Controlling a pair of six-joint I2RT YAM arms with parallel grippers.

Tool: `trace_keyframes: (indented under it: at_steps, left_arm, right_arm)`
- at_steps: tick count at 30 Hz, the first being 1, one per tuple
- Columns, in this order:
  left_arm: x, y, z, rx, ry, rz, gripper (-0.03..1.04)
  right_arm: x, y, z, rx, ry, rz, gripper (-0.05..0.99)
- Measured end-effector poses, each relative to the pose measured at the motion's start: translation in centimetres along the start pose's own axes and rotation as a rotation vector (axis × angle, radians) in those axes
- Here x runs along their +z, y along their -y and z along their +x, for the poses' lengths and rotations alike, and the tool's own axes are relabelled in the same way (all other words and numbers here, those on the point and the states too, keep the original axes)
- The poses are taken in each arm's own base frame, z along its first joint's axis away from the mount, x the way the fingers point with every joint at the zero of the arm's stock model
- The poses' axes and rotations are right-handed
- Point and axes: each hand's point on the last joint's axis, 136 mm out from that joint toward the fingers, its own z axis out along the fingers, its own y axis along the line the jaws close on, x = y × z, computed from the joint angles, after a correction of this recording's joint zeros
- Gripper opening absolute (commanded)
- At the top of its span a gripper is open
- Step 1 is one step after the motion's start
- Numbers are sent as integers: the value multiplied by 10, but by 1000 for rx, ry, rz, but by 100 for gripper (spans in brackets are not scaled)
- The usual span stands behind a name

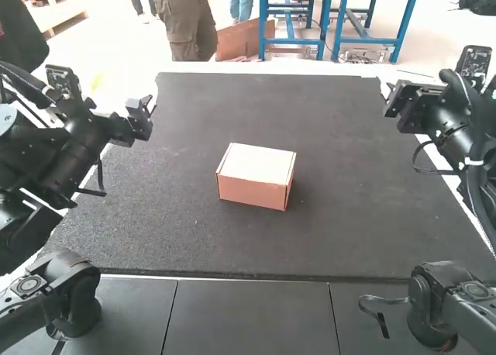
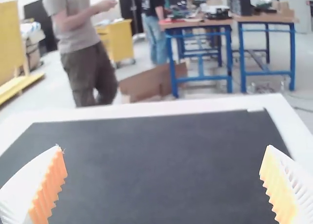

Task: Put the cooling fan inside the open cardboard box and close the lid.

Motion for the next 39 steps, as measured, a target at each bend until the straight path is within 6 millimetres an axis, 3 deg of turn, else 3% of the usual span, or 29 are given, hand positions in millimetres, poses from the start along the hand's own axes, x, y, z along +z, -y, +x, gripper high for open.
trace_keyframes:
  at_steps: [6, 22, 29, 39]
  left_arm:
    - [-10, 0, 23, 2, 5, -1, 96]
    - [-27, -5, 84, 23, -79, -31, 95]
    - [-29, -23, 107, 45, -158, -107, 96]
    - [-38, -65, 130, 36, -251, -265, 96]
  right_arm:
    - [-11, 6, 13, -32, 72, 16, 91]
    - [-23, 26, 76, -104, 78, 47, 91]
    - [-25, 20, 78, -113, 89, 3, 91]
    - [-21, 28, 120, -108, -9, 27, 91]
